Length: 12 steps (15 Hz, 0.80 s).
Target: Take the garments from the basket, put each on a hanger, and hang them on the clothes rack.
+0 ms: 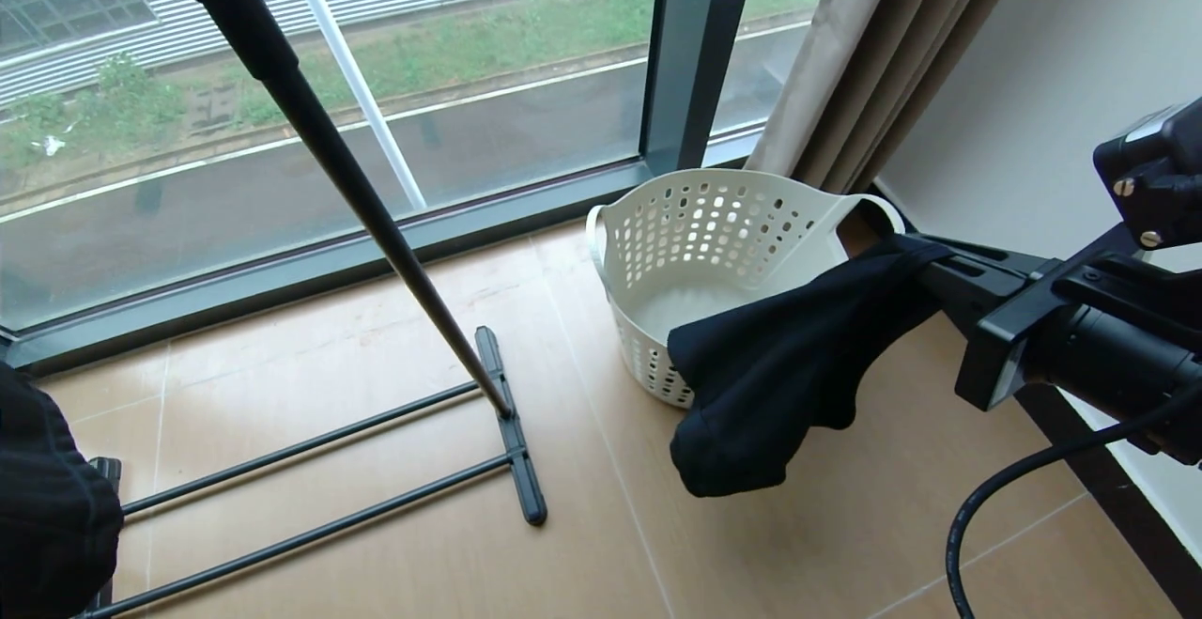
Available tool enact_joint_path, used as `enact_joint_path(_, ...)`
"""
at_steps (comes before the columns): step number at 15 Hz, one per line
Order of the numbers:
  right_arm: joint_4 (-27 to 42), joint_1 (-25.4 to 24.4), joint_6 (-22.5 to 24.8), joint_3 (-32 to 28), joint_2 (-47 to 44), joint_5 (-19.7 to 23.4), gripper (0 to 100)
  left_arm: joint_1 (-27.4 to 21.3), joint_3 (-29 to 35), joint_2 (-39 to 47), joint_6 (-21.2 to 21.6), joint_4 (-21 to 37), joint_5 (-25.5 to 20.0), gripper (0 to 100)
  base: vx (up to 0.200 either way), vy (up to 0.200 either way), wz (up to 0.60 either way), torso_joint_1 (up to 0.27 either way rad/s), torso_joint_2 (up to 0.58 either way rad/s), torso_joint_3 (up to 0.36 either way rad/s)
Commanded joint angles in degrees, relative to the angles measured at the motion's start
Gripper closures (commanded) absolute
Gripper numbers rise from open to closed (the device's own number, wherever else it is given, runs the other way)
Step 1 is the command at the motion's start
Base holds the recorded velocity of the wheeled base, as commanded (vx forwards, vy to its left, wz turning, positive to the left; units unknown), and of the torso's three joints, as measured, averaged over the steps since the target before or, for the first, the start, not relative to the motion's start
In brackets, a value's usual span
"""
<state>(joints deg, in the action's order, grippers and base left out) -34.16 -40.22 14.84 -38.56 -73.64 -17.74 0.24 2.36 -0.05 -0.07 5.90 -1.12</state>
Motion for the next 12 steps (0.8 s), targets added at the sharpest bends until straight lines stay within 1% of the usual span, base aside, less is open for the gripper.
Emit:
enact_joint_path(1, 0.0, 0.0, 0.0, -0.2, -0.2, 0.0, 100, 0.0, 0.0, 0.0, 0.0, 0.0, 0.0, 0, 0.000, 0.000, 0.00, -0.002, 0.00, 0.203)
enact_joint_path(10, -0.1, 0.1, -0.2, 0.1, 0.1, 0.2, 100, 0.0, 0.0, 0.0, 0.0, 0.0, 0.0, 0, 0.000, 0.000, 0.00, 0.002, 0.00, 0.204)
enact_joint_path(12, -0.1, 0.1, -0.2, 0.3, 0.1, 0.2, 100, 0.0, 0.0, 0.0, -0.1, 0.0, 0.0, 0, 0.000, 0.000, 0.00, 0.049, -0.17, 0.066)
